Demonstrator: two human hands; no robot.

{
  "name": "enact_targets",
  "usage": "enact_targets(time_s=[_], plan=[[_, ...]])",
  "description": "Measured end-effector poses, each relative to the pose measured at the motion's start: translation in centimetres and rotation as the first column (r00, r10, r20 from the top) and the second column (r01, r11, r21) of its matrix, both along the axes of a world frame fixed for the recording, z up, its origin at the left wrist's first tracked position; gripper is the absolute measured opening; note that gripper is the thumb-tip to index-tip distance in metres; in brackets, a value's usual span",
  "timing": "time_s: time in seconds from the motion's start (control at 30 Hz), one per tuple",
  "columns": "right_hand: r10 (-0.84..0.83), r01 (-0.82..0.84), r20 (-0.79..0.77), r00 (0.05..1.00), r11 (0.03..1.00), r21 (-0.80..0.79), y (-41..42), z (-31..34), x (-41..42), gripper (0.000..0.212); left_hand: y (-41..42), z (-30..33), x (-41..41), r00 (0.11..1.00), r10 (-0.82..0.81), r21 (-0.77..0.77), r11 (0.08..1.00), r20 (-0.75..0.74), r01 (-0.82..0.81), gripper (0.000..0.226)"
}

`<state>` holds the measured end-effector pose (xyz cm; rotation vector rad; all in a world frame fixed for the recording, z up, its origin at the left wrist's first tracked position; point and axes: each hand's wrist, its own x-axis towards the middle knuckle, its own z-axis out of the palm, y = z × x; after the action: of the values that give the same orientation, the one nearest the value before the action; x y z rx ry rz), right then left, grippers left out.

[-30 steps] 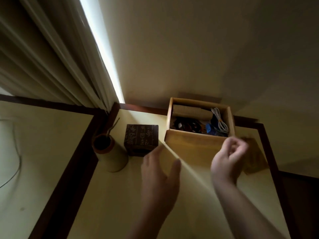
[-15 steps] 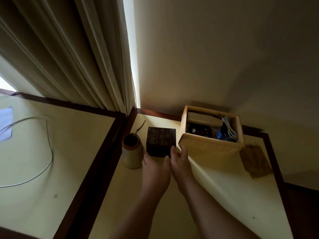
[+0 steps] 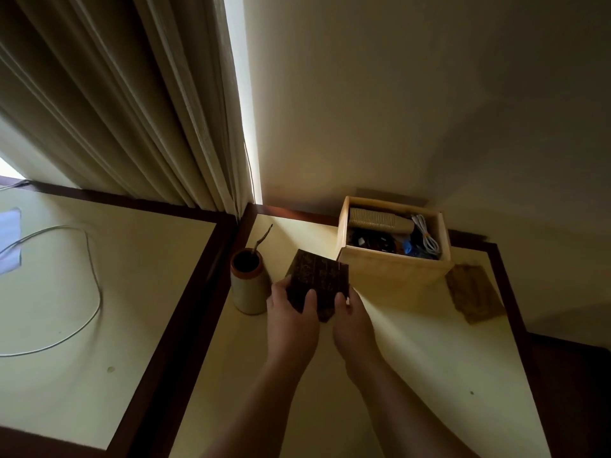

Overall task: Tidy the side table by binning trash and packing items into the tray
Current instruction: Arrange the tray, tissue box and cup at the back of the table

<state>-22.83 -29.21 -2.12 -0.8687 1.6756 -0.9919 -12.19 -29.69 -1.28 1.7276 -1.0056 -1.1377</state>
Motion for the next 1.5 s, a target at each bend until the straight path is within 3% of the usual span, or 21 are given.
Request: enact_targets(time_s=[0.1, 0.23, 0.37, 0.7, 0.83, 0.97, 1.1, 1.17, 1.37, 1.5], plan=[[-0.006, 0.005, -0.081, 0.997, 1.0, -0.017, 3.2, -0.6, -0.5, 0.031, 3.8, 0.3, 0.5, 0.999, -0.005, -0.031, 0.999, 0.049, 0.007, 0.035], [0.028, -0.027, -0.267, 0.963, 1.0, 0.008, 6.4, -2.3, -1.0, 0.044, 7.5, -0.5, 1.9, 0.985, 0.017, -0.04, 0.999, 0.173, -0.01, 0.023], [0.109, -0.106, -0.363, 0.925, 0.994, 0.03, 7.4, -1.7, -1.1, 0.043, 8.5, -1.7, 2.9, 0.987, -0.007, -0.012, 1.0, 0.158, 0.009, 0.037], [0.255, -0.246, -0.29, 0.923, 0.967, 0.066, 6.2, -1.4, -1.3, 0.048, 6.4, -1.9, 3.8, 0.937, -0.225, 0.025, 0.974, 0.265, 0.227, 0.048], [0.334, -0.33, -0.291, 0.896, 0.942, 0.064, 7.0, -1.3, -1.3, 0.049, 6.6, -2.7, 4.2, 0.848, -0.34, 0.098, 0.939, 0.406, 0.329, 0.063], [0.388, -0.469, -0.635, 0.668, 0.882, 0.046, 10.7, -1.8, -0.5, 0.073, 9.8, -2.4, 4.5, 0.631, -0.388, 0.098, 0.891, 0.672, 0.444, 0.07], [0.504, -0.612, -0.746, 0.436, 0.774, 0.165, 13.4, -2.5, -0.1, 0.082, 13.7, -5.1, 5.5, 0.428, -0.438, 0.121, 0.796, 0.791, 0.593, 0.08], [0.523, -0.629, -0.77, 0.366, 0.749, 0.209, 12.8, -2.6, 0.1, 0.084, 14.0, -6.3, 5.6, 0.384, -0.475, 0.159, 0.767, 0.791, 0.622, 0.087], [0.574, -0.604, -0.805, 0.15, 0.698, 0.385, 6.8, -1.7, 0.7, 0.084, 8.7, -3.2, 4.2, 0.328, -0.548, 0.275, 0.749, 0.77, 0.603, 0.08], [0.56, -0.62, -0.822, 0.102, 0.682, 0.388, 1.1, -1.7, 0.9, 0.082, 2.3, -3.2, 2.5, 0.255, -0.556, 0.349, 0.752, 0.791, 0.559, 0.085]])
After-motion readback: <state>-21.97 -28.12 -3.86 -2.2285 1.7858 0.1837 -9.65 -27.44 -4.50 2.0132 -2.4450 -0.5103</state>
